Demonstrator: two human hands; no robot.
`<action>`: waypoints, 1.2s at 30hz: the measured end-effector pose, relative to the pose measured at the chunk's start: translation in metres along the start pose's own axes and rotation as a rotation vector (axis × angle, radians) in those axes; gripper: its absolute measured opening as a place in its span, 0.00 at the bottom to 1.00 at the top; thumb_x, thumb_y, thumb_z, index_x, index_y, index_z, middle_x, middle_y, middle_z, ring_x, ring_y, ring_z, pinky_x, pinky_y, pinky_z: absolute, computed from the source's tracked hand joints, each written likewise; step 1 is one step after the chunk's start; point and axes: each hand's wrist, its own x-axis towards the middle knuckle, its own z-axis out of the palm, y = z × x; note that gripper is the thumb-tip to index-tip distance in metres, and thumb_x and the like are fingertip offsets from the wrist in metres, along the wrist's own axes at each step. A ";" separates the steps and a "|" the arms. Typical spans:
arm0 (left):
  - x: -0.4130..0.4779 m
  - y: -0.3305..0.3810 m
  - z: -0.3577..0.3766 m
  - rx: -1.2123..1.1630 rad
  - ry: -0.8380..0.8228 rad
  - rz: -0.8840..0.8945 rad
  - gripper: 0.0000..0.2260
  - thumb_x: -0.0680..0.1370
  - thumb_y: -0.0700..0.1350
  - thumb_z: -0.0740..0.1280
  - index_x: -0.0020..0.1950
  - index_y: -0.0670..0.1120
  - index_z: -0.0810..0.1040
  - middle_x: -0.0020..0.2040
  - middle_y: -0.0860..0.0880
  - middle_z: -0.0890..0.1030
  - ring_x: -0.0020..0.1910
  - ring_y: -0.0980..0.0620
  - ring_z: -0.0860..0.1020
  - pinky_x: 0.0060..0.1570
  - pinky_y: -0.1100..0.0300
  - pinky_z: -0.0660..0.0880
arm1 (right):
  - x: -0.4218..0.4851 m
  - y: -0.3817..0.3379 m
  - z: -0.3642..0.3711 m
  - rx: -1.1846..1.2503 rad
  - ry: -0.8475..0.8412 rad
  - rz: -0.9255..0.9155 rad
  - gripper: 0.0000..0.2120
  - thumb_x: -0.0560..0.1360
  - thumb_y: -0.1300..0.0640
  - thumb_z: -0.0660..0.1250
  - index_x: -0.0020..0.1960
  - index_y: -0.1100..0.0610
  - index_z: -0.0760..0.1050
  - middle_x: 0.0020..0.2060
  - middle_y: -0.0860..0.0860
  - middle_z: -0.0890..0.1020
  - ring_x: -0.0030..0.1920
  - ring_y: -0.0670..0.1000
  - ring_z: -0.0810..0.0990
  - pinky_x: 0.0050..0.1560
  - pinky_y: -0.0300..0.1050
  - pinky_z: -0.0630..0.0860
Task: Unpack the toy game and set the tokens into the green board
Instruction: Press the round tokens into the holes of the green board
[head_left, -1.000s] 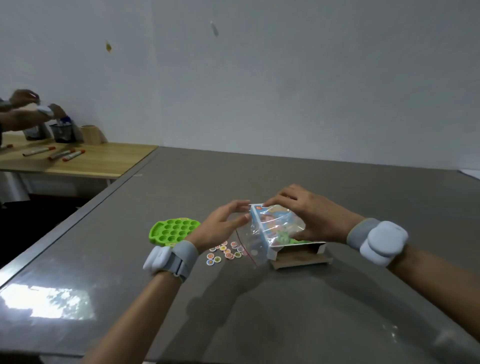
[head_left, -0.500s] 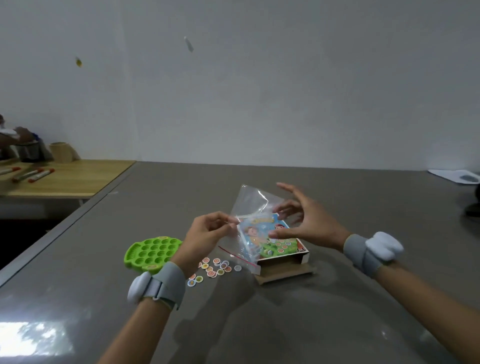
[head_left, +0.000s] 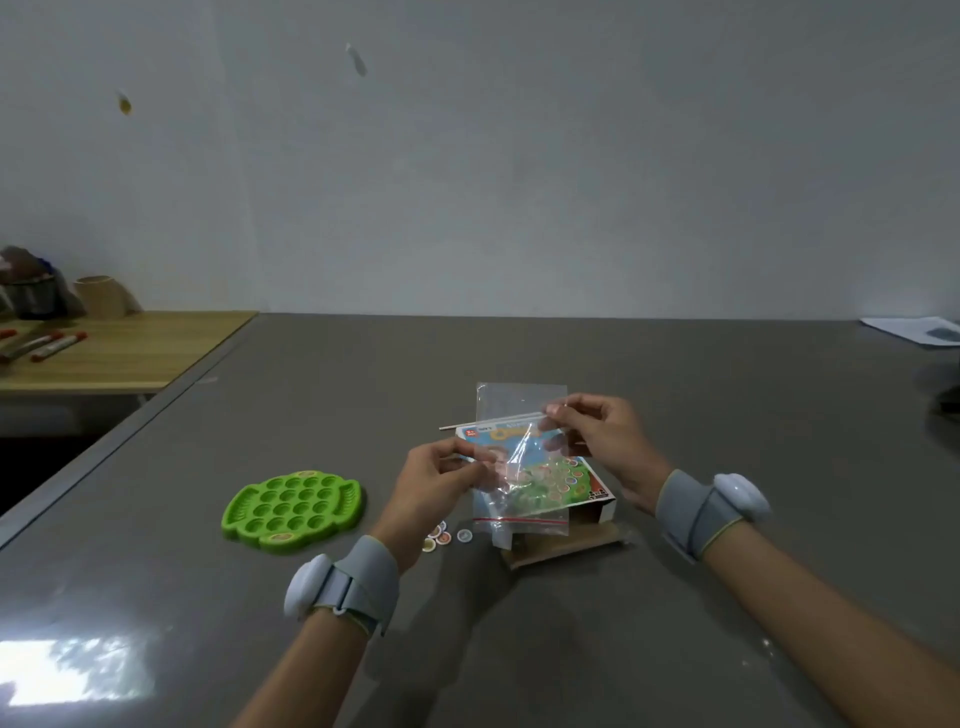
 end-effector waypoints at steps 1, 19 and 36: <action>0.001 -0.001 0.003 -0.005 -0.006 -0.016 0.03 0.75 0.31 0.67 0.47 0.33 0.80 0.41 0.35 0.84 0.34 0.51 0.82 0.36 0.69 0.76 | 0.003 0.004 -0.002 -0.006 0.021 0.011 0.07 0.76 0.60 0.70 0.51 0.63 0.81 0.43 0.59 0.86 0.36 0.55 0.83 0.36 0.42 0.76; 0.054 -0.038 0.029 0.766 0.155 0.065 0.10 0.74 0.50 0.69 0.37 0.46 0.80 0.44 0.50 0.85 0.42 0.53 0.84 0.36 0.52 0.82 | 0.089 0.074 -0.014 -0.370 0.114 0.028 0.04 0.69 0.55 0.77 0.39 0.54 0.83 0.32 0.47 0.86 0.34 0.46 0.85 0.33 0.38 0.80; 0.041 -0.024 -0.009 0.834 0.190 0.142 0.08 0.74 0.48 0.69 0.37 0.46 0.79 0.33 0.54 0.80 0.33 0.56 0.77 0.34 0.57 0.74 | 0.071 0.051 -0.002 -0.700 0.072 -0.132 0.11 0.71 0.50 0.74 0.52 0.50 0.82 0.52 0.50 0.82 0.48 0.48 0.79 0.48 0.43 0.75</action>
